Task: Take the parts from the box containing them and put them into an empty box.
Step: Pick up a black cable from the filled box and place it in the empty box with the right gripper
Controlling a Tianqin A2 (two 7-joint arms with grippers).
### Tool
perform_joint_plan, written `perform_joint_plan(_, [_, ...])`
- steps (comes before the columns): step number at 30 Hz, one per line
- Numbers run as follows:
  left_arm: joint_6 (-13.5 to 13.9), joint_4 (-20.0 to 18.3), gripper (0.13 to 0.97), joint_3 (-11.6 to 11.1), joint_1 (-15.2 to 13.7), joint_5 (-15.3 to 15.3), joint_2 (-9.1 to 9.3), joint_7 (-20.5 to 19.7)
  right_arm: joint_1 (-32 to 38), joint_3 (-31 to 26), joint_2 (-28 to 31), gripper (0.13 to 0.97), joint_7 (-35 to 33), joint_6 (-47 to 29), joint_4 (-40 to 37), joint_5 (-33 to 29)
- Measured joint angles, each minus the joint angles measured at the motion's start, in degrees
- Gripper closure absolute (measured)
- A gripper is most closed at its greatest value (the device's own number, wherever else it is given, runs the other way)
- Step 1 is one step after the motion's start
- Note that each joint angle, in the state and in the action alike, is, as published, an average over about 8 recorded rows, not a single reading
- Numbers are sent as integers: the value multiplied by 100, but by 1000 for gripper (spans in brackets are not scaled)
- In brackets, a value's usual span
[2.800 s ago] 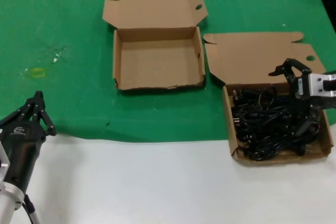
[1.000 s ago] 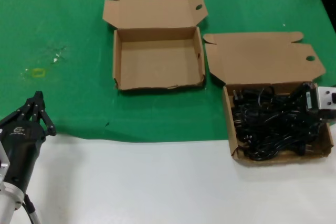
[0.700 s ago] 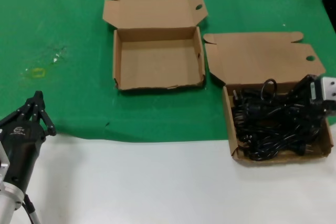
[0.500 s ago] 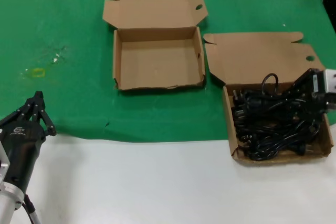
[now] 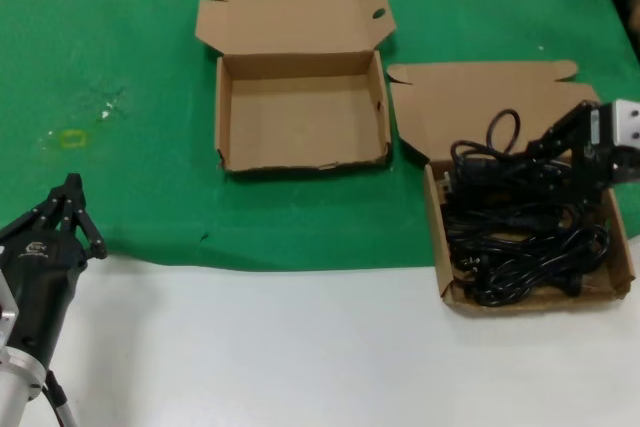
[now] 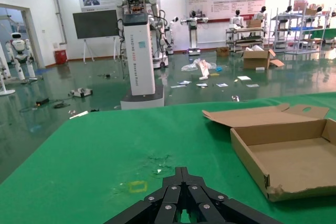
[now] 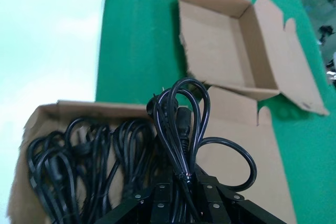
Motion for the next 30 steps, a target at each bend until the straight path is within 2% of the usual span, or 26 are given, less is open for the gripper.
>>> perform_joint_plan(7, [0,0,953,0,0,0,0,0,116,18,-199,881,99,150,-29,-14])
perform_joint_plan(16, [0,0,953,0,0,0,0,0,319,-109,-734,881,66,480,-315,-145])
perform_joint_plan(30, [0,0,953,0,0,0,0,0,765,-363,-1744,882,-556,1027,-1256,-226])
